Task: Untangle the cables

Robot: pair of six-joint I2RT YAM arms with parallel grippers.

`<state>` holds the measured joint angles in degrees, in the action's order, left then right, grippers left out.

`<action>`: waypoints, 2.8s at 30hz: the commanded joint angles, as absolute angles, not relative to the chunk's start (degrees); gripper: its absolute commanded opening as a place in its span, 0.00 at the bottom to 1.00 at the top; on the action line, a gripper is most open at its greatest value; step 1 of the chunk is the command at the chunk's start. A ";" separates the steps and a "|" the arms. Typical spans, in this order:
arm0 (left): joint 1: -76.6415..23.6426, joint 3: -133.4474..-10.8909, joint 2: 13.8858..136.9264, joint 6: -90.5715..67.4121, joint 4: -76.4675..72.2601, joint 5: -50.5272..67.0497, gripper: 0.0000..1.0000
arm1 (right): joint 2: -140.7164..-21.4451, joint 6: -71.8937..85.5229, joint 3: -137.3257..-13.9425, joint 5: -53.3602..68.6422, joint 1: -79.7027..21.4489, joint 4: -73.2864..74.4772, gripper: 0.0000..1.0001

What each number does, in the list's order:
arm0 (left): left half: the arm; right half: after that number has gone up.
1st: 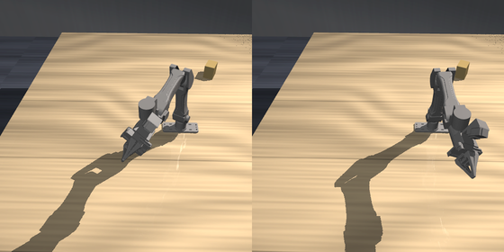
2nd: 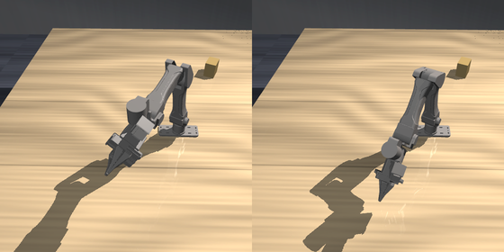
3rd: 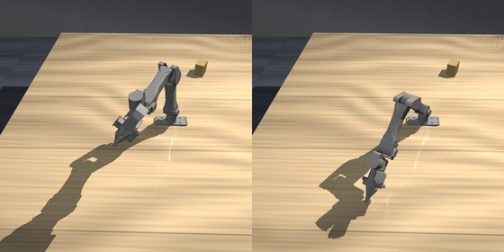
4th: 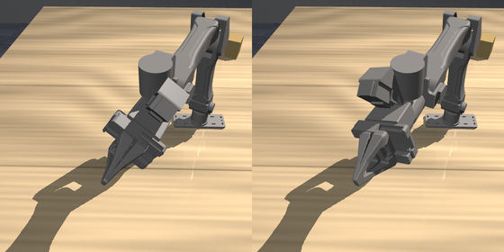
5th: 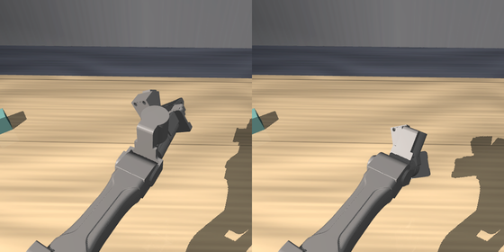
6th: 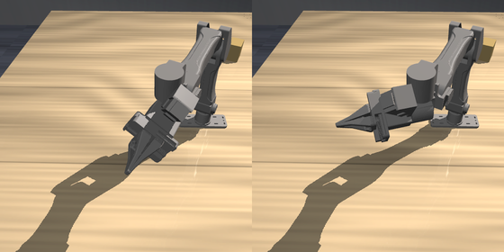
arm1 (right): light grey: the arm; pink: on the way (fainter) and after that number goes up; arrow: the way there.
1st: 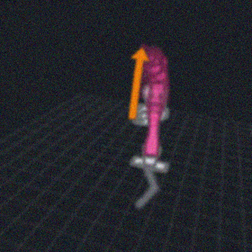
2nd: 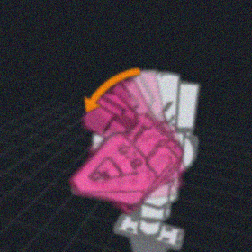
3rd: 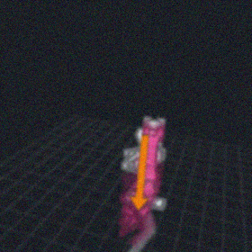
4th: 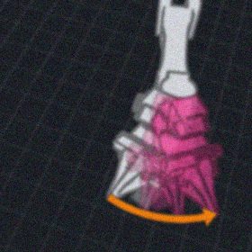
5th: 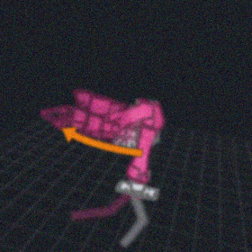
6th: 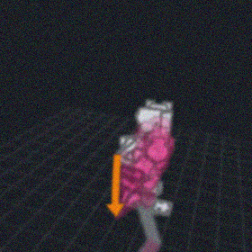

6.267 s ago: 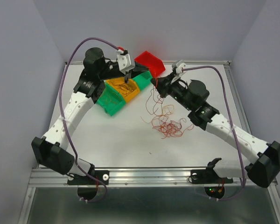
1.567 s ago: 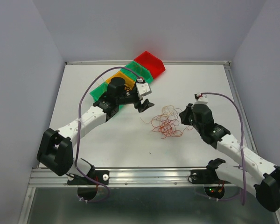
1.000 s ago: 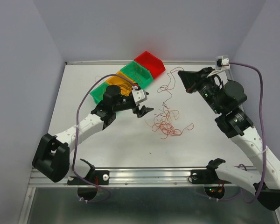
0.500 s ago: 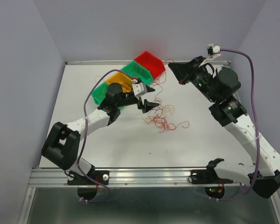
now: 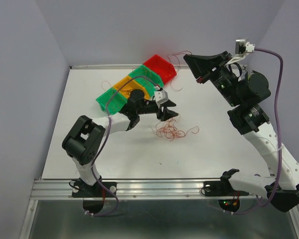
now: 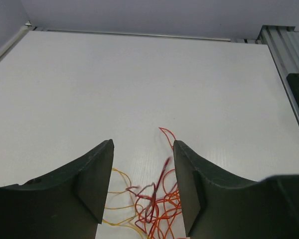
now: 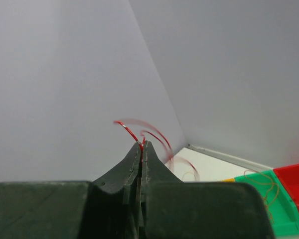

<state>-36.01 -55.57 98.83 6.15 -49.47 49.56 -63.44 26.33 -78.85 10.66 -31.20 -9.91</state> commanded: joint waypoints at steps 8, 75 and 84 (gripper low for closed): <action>-38.23 -59.77 104.24 12.92 -44.30 48.34 0.31 | -65.91 27.95 -92.53 3.61 -31.38 -24.27 0.01; -3.08 -55.02 82.26 -2.81 -46.85 40.87 0.71 | -140.45 26.81 -112.86 0.36 -18.19 -41.92 0.01; -3.16 -54.84 81.74 -3.08 -46.85 41.31 0.71 | -143.26 27.16 -113.20 0.26 -19.42 -41.92 0.30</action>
